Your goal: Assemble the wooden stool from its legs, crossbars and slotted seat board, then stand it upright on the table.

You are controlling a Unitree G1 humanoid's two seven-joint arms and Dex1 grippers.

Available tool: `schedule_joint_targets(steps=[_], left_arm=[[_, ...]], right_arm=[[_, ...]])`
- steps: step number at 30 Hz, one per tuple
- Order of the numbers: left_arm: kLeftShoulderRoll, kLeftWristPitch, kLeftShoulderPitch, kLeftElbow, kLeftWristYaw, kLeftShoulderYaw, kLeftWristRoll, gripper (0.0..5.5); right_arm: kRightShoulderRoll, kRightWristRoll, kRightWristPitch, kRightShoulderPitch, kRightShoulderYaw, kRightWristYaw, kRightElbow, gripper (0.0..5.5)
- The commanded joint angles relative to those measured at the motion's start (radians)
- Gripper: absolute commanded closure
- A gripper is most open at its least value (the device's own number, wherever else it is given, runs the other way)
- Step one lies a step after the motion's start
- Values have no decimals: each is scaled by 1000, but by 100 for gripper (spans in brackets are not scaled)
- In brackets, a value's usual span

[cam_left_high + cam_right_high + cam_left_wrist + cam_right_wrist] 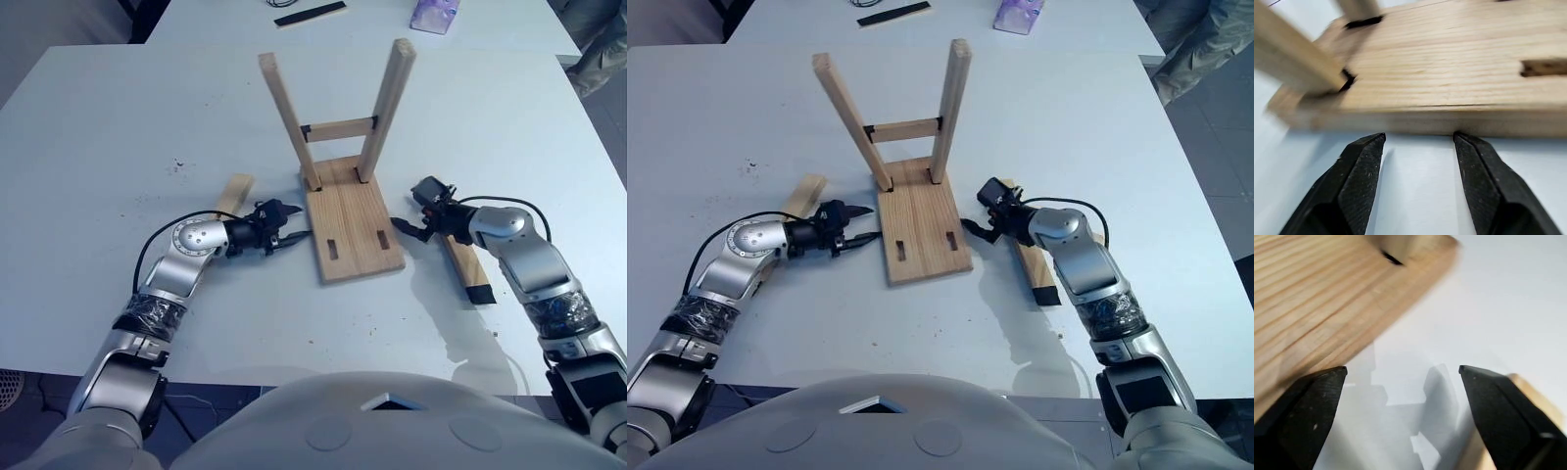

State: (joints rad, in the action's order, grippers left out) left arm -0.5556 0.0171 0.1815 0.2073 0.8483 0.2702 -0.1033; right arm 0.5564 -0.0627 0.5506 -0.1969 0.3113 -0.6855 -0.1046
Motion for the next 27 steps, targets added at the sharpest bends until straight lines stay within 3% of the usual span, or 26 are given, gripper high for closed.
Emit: schedule_joint_targets(steps=[1,6,15,23,27], left_arm=[[43,-11,-23,-60,-15,18,16,289],[31,-31,-93,-134,-20,8,18,289],[-5,4,-149,-105,-115,-76,65,289],[0,-53,-196,-248,-128,-122,24,289],[14,-77,-244,-294,-162,-127,27,289]], right_arm=[[-59,-50,-6,-3,49,-61,-72,125],[-72,-34,-14,-13,18,-39,-67,125],[40,-36,-32,57,-5,-135,-174,125],[209,-152,23,28,-338,-183,-163,125],[368,-137,-92,117,-373,-344,-19,125]])
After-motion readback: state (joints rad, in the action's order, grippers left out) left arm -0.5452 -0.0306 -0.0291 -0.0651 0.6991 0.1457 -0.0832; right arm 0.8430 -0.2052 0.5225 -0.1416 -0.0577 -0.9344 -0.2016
